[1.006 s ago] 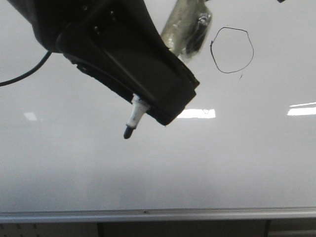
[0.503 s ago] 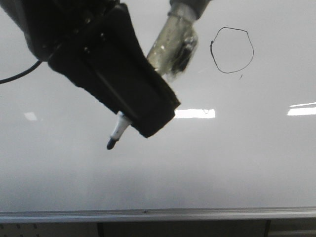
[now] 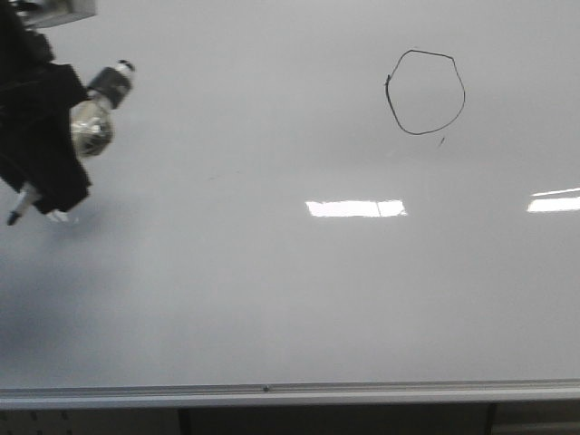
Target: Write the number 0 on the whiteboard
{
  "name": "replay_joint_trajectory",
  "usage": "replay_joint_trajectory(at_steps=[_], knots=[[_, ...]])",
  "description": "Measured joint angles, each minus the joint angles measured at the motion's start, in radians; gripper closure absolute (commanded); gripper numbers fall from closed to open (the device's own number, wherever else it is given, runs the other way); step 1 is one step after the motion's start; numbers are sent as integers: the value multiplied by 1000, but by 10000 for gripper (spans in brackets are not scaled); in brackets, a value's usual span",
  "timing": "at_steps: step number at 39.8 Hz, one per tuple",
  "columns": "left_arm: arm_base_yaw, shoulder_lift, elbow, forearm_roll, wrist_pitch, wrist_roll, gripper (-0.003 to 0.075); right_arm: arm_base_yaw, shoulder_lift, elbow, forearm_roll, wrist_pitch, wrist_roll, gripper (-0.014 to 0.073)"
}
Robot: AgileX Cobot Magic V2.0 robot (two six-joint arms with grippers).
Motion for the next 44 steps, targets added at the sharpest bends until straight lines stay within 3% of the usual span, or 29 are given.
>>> replay_joint_trajectory(at_steps=[3,10,16,30,44], knots=[[87,0,0,41,-9,-54,739,0,-91,84,-2,-81,0,212],[328,0,0,74,-79,-98,739,0,-311,300,-2,-193,0,520],[421,0,0,76,-171,-100,739,0,-386,357,-2,-193,-2,656],[439,50,-44,90,-288,-100,739,0,-398,365,-2,-197,-4,662],[439,210,-220,94,-133,-102,738,0,-398,365,-2,-197,-8,662]])
